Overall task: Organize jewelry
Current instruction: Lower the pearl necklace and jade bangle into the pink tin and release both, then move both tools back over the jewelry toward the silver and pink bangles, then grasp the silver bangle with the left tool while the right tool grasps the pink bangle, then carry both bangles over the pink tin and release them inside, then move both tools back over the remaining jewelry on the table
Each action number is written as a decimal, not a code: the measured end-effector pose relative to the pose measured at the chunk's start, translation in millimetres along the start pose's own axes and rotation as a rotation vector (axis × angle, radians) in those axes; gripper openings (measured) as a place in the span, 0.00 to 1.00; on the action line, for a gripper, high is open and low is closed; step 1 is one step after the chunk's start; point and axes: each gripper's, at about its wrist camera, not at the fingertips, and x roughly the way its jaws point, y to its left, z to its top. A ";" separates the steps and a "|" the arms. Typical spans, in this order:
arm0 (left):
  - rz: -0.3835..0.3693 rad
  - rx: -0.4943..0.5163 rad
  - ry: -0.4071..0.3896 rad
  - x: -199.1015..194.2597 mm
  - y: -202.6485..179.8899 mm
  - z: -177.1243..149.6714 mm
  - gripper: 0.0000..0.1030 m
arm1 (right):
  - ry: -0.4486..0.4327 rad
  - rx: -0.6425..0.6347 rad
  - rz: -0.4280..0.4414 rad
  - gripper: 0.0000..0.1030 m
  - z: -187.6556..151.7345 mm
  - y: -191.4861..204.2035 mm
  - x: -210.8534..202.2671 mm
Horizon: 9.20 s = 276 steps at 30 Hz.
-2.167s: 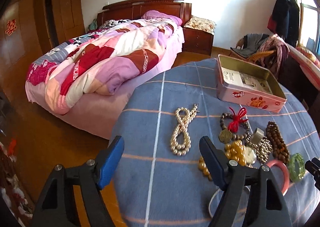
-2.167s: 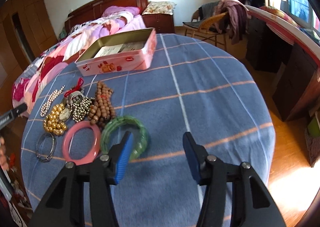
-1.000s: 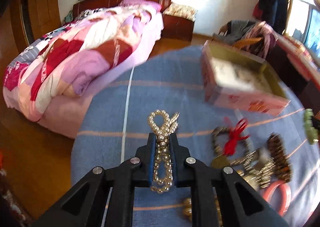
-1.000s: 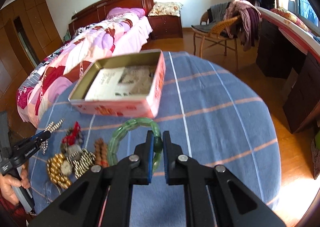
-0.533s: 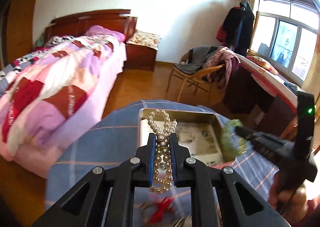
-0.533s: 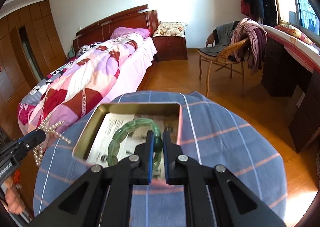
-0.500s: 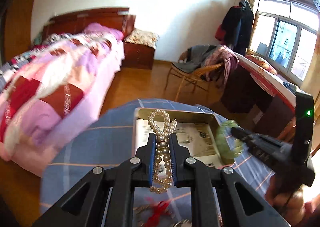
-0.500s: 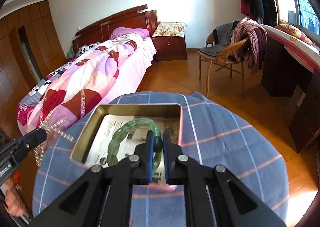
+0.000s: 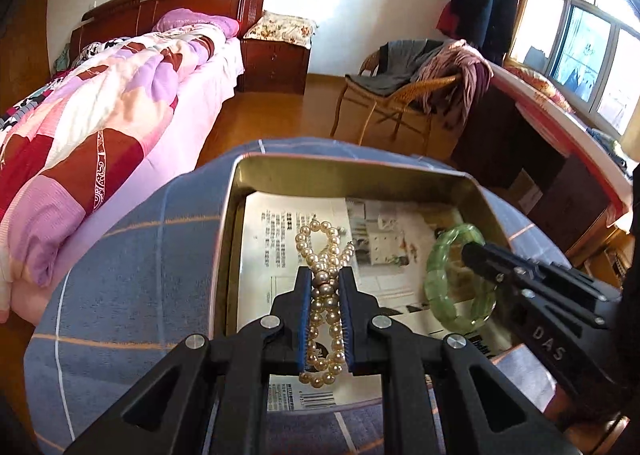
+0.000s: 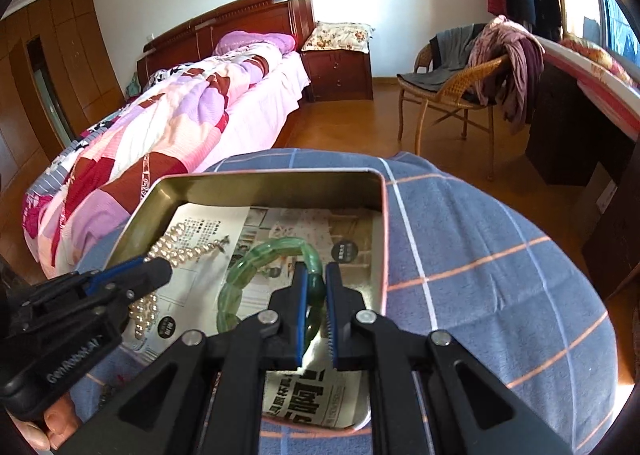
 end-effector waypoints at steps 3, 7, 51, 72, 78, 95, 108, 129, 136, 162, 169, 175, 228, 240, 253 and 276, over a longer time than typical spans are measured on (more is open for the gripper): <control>0.060 0.004 -0.006 0.9 -1.5 -2.1 0.13 | -0.014 -0.017 -0.008 0.15 -1.4 3.1 -0.7; 0.076 -0.006 0.010 -3.6 -1.7 0.5 0.48 | -0.062 -0.018 0.010 0.46 0.1 4.4 -11.4; 0.150 0.005 0.014 -163.4 6.4 -178.1 0.73 | 0.078 -0.024 0.052 0.64 -124.2 4.6 -127.4; 0.190 0.005 0.069 -138.6 -8.8 -207.1 0.76 | 0.117 -0.103 0.084 0.75 -155.1 26.1 -143.7; 0.183 0.016 0.057 -138.7 -6.3 -205.6 0.72 | 0.133 -0.110 0.092 0.75 -158.2 30.3 -139.8; 0.124 -0.032 -0.052 -181.8 14.2 -191.0 0.68 | 0.193 -0.176 0.125 0.75 -163.9 58.0 -122.4; 0.155 -0.061 -0.072 -187.7 30.4 -186.0 0.68 | 0.233 -0.238 0.145 0.92 -161.3 90.4 -104.5; 0.162 -0.063 -0.073 -187.4 33.9 -184.5 0.68 | 0.234 -0.337 0.144 0.81 -168.5 101.0 -108.6; 0.159 -0.065 -0.086 -189.8 31.7 -181.6 0.68 | 0.140 -0.257 0.146 0.81 -148.4 82.3 -135.9; 0.089 -0.009 -0.106 -146.0 -1.9 -127.0 0.68 | -0.002 -0.098 0.003 0.81 -87.3 28.0 -125.6; 0.101 0.017 -0.151 -131.9 -8.3 -94.5 0.68 | -0.052 -0.099 -0.018 0.81 -62.2 26.2 -113.7; 0.124 0.015 -0.184 -112.9 -9.5 -59.2 0.68 | -0.101 -0.075 -0.036 0.81 -29.8 22.6 -95.6; 0.319 -0.007 -0.130 6.9 2.3 -1.6 0.79 | -0.180 0.009 -0.097 0.89 15.2 9.1 -6.8; 0.300 -0.010 -0.223 -43.7 9.7 -2.0 0.79 | -0.222 0.059 -0.118 0.89 14.6 3.4 -40.6; 0.295 -0.104 -0.142 -96.2 20.2 -71.3 0.80 | -0.140 0.069 -0.120 0.90 -35.1 -3.6 -82.0; 0.301 -0.031 -0.036 -149.3 20.3 -161.1 0.80 | -0.044 -0.006 -0.060 0.90 -105.3 1.8 -129.0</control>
